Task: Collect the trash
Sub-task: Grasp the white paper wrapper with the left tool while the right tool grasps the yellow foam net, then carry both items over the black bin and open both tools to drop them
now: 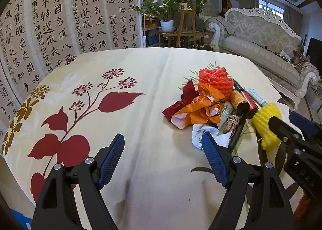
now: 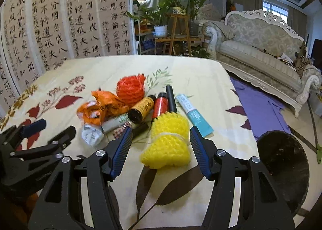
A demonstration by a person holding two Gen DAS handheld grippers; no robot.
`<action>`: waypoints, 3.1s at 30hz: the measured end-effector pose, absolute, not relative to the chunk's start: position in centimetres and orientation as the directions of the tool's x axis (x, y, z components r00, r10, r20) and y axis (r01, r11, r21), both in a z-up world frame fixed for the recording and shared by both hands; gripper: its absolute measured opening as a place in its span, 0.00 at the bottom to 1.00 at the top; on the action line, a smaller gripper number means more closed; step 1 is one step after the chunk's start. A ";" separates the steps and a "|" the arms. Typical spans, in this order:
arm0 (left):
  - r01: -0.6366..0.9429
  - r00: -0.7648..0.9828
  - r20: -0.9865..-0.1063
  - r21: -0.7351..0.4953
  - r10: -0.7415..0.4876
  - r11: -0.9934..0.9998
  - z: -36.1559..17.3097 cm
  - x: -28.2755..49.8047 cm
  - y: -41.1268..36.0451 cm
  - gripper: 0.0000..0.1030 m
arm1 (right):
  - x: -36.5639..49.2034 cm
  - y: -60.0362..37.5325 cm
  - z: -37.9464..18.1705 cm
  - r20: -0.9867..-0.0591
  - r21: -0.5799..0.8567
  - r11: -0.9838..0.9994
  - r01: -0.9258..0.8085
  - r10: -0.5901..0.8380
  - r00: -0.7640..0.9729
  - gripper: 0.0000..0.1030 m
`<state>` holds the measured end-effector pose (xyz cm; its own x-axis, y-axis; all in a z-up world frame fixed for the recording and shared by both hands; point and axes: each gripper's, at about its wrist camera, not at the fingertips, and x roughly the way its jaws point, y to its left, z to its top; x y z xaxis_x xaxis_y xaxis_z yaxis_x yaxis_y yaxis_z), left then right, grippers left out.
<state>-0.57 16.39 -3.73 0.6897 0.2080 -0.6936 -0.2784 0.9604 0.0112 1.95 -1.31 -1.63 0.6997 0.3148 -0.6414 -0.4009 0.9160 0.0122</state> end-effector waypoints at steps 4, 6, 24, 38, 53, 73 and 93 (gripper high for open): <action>-0.256 0.695 -0.694 0.004 0.187 0.967 -3.7 -0.7 16.0 0.74 | 2.7 -1.4 -2.6 -0.676 0.015 0.922 -0.387 0.294 0.675 0.56; -0.244 0.699 -0.693 0.004 0.178 0.970 -3.7 -0.6 15.6 0.74 | 3.0 -1.5 -3.1 -0.694 0.027 0.920 -0.392 0.299 0.654 0.47; -0.209 0.659 -0.738 0.004 0.144 0.978 -4.6 1.5 13.4 0.77 | 2.7 -4.8 -3.2 -0.682 0.075 0.931 -0.357 0.309 0.662 0.39; -0.252 0.623 -0.767 -0.011 0.153 0.968 -5.0 1.6 14.6 0.77 | 2.8 -5.0 -3.5 -0.679 0.080 0.927 -0.367 0.320 0.661 0.39; -0.233 0.620 -0.778 -0.062 0.099 0.971 -5.4 2.1 14.9 0.21 | 3.0 -4.8 -3.8 -0.682 0.076 0.926 -0.370 0.318 0.658 0.40; -0.213 0.651 -0.757 -0.114 0.054 0.970 -5.0 -0.6 15.6 0.01 | 1.9 -5.0 -3.6 -0.670 0.056 0.928 -0.369 0.309 0.675 0.38; -0.169 0.706 -0.708 -0.127 0.030 0.977 -3.2 -3.3 14.8 0.01 | -0.1 -6.3 -2.0 -0.635 0.048 0.939 -0.341 0.292 0.715 0.38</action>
<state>-3.26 14.80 -3.16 0.7056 0.0300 -0.7080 -0.1694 0.9773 -0.1273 -0.07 -6.33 -2.01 0.7149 0.2923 -0.6352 -0.3409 0.9389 0.0484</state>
